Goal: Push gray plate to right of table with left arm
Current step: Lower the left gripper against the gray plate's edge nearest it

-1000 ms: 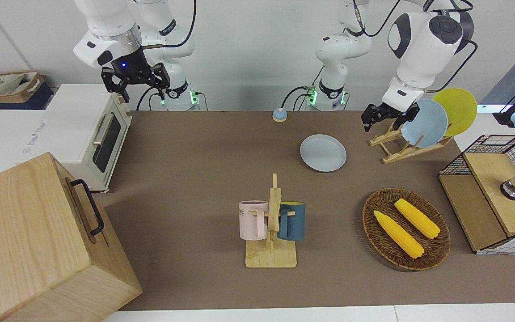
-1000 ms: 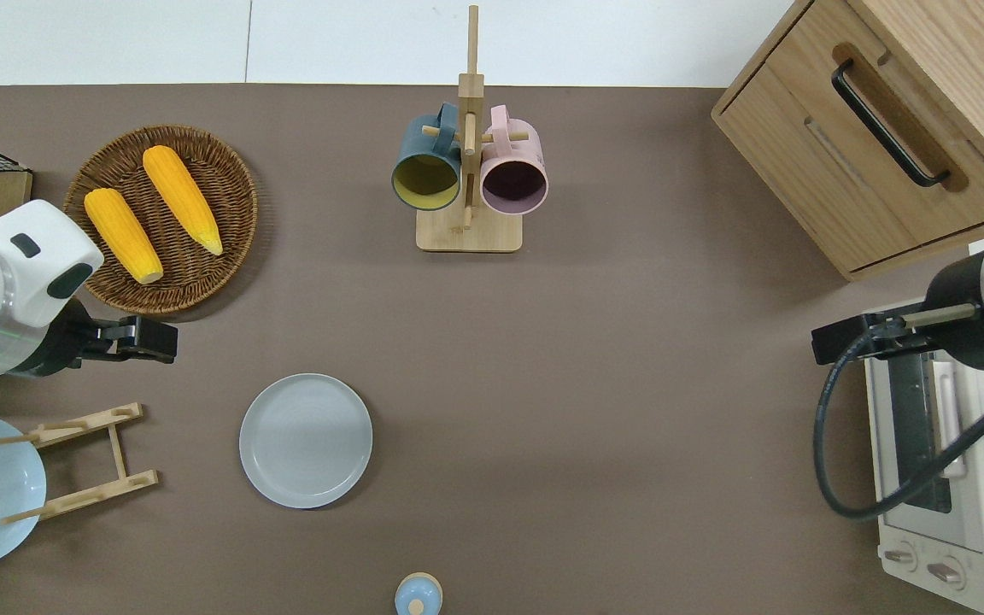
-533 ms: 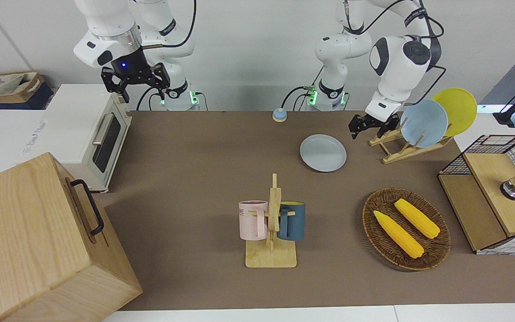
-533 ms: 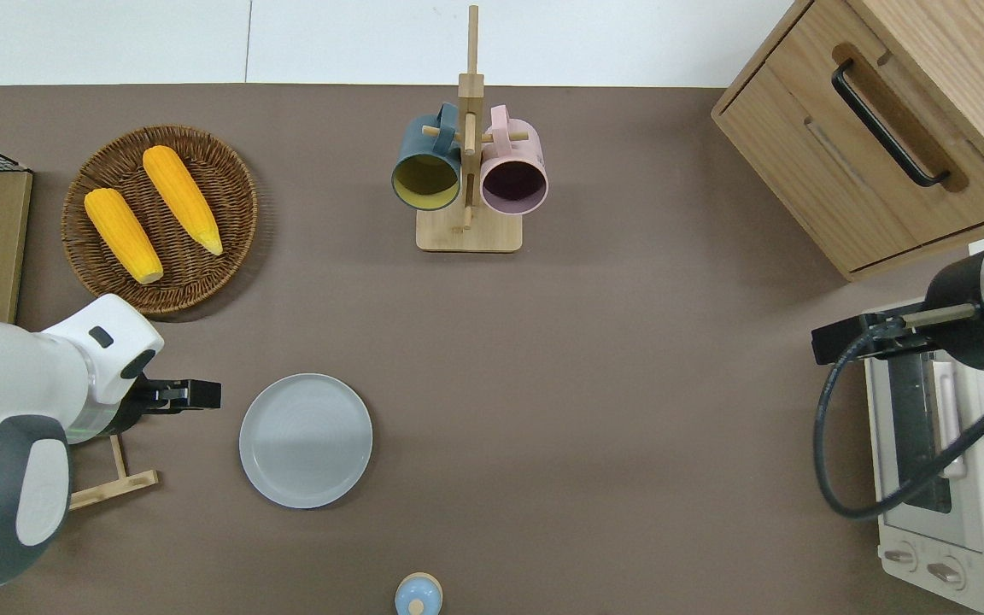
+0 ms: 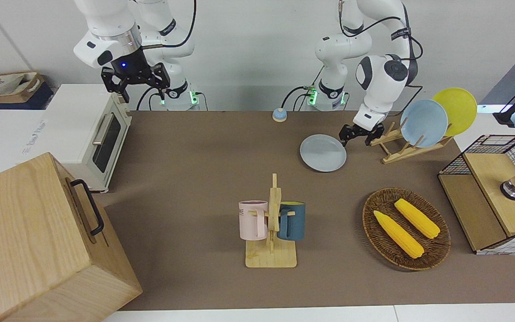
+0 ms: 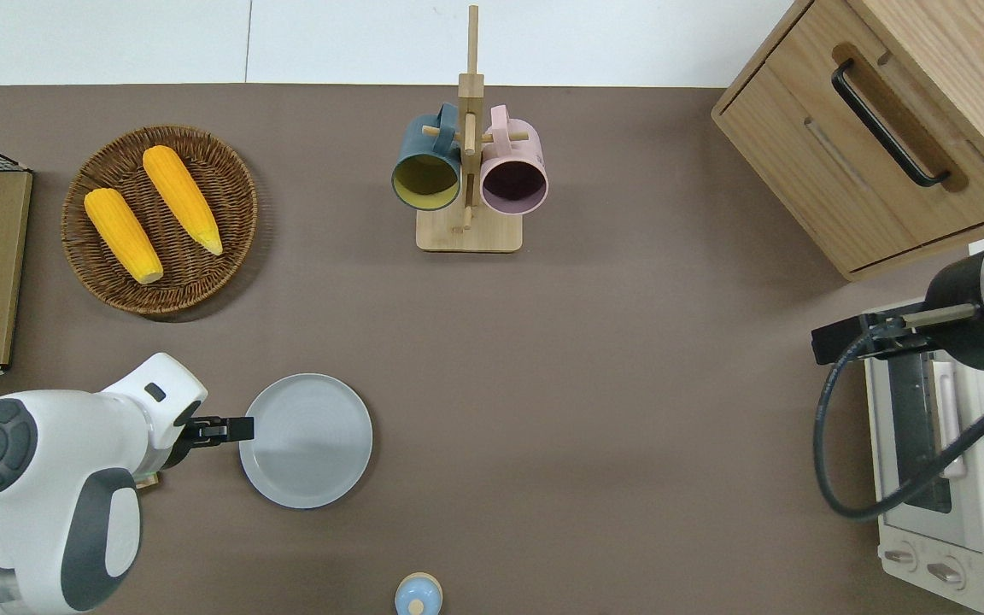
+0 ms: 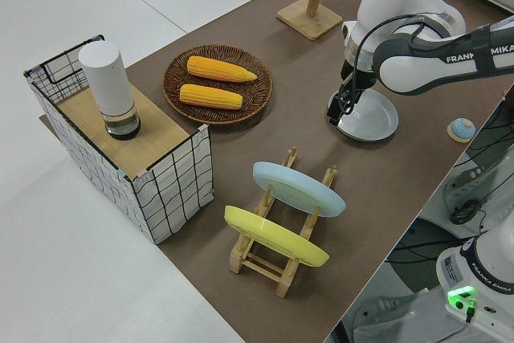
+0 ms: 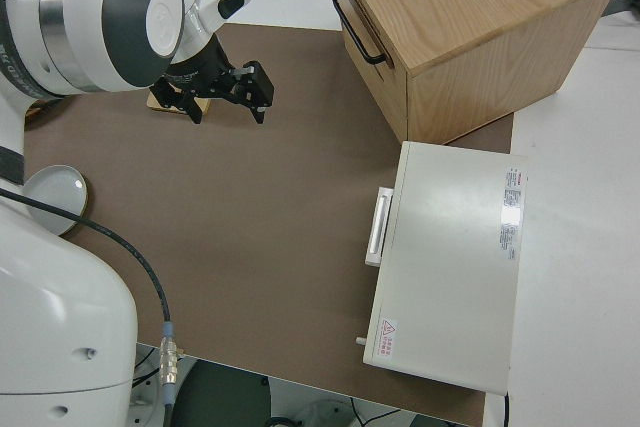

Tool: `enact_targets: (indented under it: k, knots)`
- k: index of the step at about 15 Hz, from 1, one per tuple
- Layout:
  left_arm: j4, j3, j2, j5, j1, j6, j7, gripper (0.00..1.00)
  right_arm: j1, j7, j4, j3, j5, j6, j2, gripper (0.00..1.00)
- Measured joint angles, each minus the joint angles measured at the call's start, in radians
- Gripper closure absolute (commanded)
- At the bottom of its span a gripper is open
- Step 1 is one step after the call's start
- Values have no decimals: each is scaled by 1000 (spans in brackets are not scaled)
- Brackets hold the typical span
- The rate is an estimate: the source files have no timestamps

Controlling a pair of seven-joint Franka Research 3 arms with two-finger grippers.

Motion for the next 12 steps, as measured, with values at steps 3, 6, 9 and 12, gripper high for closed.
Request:
enact_targets:
  k: [3,6,9,12]
  knots:
    - [-50,-1,0,-9,-17,45,0,11,0,0,0,0,0,0,0,17]
    - [-65,-1,4,-25,-30,55,0,11,0,0,0,0,0,0,0,17]
    - [-72,-3,20,-27,-36,75,0,13,0,0,0,0,0,0,0,17]
    - [-76,-2,42,-28,-36,102,0,15,0,0,0,0,0,0,0,17]
